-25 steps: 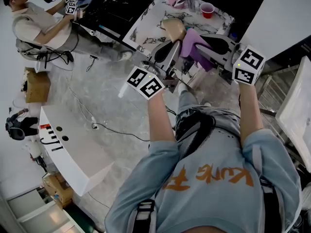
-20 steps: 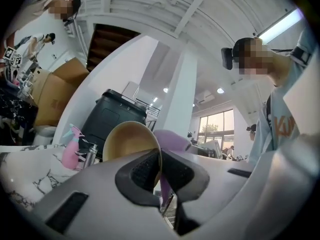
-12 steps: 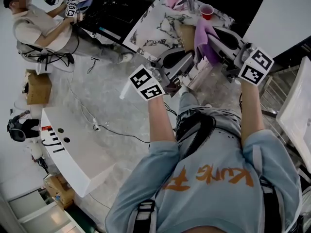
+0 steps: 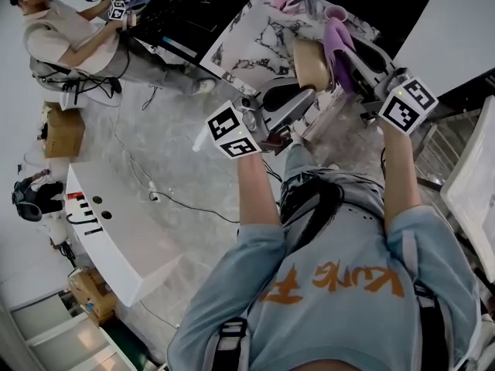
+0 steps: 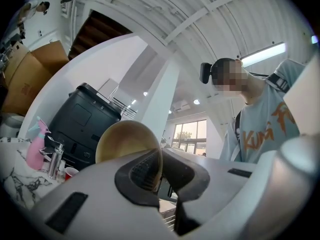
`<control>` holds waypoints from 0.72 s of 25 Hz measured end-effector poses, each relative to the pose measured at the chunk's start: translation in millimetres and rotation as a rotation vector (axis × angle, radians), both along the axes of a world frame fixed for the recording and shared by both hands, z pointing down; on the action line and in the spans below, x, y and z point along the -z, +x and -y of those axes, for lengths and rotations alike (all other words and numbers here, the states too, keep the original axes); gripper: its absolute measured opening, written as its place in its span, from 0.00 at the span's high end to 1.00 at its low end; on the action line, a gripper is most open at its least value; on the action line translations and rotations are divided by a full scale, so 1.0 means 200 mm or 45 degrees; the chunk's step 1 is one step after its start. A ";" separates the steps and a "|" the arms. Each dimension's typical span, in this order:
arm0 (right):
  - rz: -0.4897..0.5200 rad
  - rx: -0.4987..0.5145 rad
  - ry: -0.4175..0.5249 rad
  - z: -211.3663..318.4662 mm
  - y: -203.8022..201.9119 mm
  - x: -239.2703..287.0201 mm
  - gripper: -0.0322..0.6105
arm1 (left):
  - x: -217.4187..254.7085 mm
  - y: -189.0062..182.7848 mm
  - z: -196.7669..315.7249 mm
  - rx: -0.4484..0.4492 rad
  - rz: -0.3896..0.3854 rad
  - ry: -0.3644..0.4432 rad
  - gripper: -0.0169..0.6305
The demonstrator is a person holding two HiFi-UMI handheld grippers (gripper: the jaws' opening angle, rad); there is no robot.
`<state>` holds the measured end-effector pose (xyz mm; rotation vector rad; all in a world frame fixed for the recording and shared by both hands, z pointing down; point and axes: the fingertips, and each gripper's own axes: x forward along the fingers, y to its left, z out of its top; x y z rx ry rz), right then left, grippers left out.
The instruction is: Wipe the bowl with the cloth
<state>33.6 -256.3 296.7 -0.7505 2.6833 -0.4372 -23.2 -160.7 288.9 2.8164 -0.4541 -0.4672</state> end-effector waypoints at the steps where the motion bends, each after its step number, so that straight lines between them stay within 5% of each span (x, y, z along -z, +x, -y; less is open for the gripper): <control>1: -0.011 -0.008 -0.007 0.00 0.00 -0.01 0.78 | 0.00 0.00 0.00 0.005 -0.004 0.000 0.93; 10: -0.239 -0.043 -0.050 0.04 -0.10 -0.15 0.78 | 0.06 -0.15 0.08 0.214 -0.082 -0.003 0.93; 18: -0.376 -0.136 -0.090 0.09 -0.09 -0.24 0.78 | 0.06 -0.38 0.19 0.610 -0.023 -0.049 0.93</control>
